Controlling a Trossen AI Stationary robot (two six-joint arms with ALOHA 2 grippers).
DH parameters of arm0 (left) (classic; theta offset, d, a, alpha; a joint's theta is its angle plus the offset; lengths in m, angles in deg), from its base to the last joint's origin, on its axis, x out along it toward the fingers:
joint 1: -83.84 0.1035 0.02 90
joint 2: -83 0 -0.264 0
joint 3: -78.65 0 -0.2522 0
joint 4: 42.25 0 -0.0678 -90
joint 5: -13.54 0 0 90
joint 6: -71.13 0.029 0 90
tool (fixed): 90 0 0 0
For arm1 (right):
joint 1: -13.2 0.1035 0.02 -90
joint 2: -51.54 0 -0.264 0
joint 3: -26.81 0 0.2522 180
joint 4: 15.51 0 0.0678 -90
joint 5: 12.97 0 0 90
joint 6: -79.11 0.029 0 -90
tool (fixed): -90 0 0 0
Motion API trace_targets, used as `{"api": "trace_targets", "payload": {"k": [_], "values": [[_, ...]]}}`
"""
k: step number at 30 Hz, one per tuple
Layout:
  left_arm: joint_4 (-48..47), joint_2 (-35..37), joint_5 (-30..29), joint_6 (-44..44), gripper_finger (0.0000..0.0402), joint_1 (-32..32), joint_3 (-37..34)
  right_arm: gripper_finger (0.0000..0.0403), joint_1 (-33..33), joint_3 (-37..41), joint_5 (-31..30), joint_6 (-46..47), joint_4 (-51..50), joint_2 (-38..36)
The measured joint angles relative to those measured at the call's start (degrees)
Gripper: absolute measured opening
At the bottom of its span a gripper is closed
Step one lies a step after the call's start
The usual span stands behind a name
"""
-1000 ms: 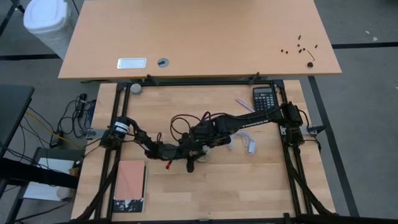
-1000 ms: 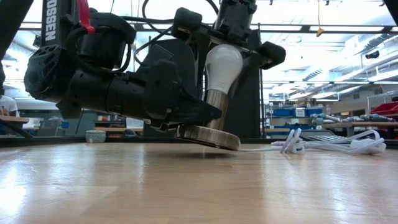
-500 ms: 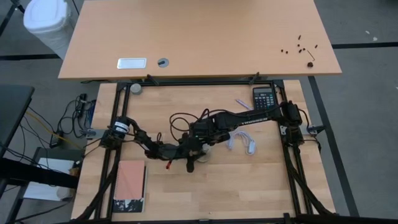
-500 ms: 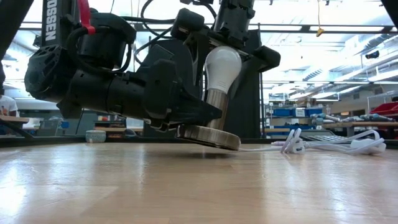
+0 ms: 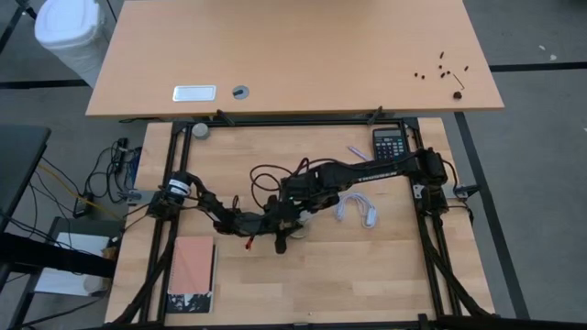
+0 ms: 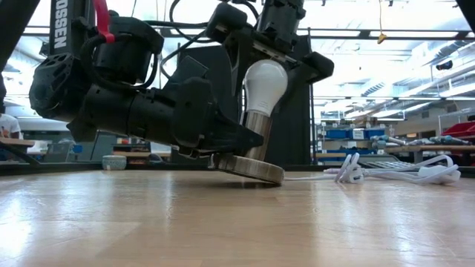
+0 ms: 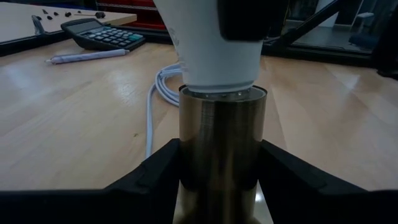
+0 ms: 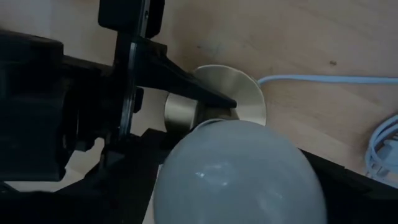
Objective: Screw lightbulb
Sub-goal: Insert the lightbulb on the lamp
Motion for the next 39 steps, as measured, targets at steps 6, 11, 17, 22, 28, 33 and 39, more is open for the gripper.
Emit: {"api": "trace_targets", "payload": {"k": [6, 11, 17, 22, 28, 33, 39], "values": [[-0.11, 0.0, -0.02, 0.11, 0.0194, 0.0, 0.0, 0.0332, -0.02, 0.0, -0.02, 0.0, -0.98, -1.74], [-0.14, 0.0, -0.04, 0.13, 0.0194, 0.0, 0.02, 0.0332, -0.06, 0.0, 0.0, -0.74, -2.72, -2.75], [-0.2, 0.0, -0.28, 0.15, 0.0194, 0.0, 0.02, 0.0332, -0.76, -0.02, 0.21, -2.54, -3.5, -4.2], [-0.39, 0.0, -0.4, 0.17, 0.0194, 0.0, 0.02, 0.0332, -1.62, -0.01, 1.1, -5.08, -3.25, -5.31], [-1.28, 0.0, -0.81, 0.17, 0.0194, 0.0, 0.02, 0.0332, -3.7, -0.02, 1.34, -10.13, -3.15, -7.16], [-1.68, 0.0, -0.81, 0.17, 0.0194, 0.0, 0.02, 0.0332, -5.61, -0.02, 3.16, -15.61, -1.6, -9.11], [-1.7, 0.0, -0.79, 0.17, 0.0194, 0.0, 0.02, 0.0332, -6.92, -0.02, 7.01, -25.98, -0.17, -11.5]]}}
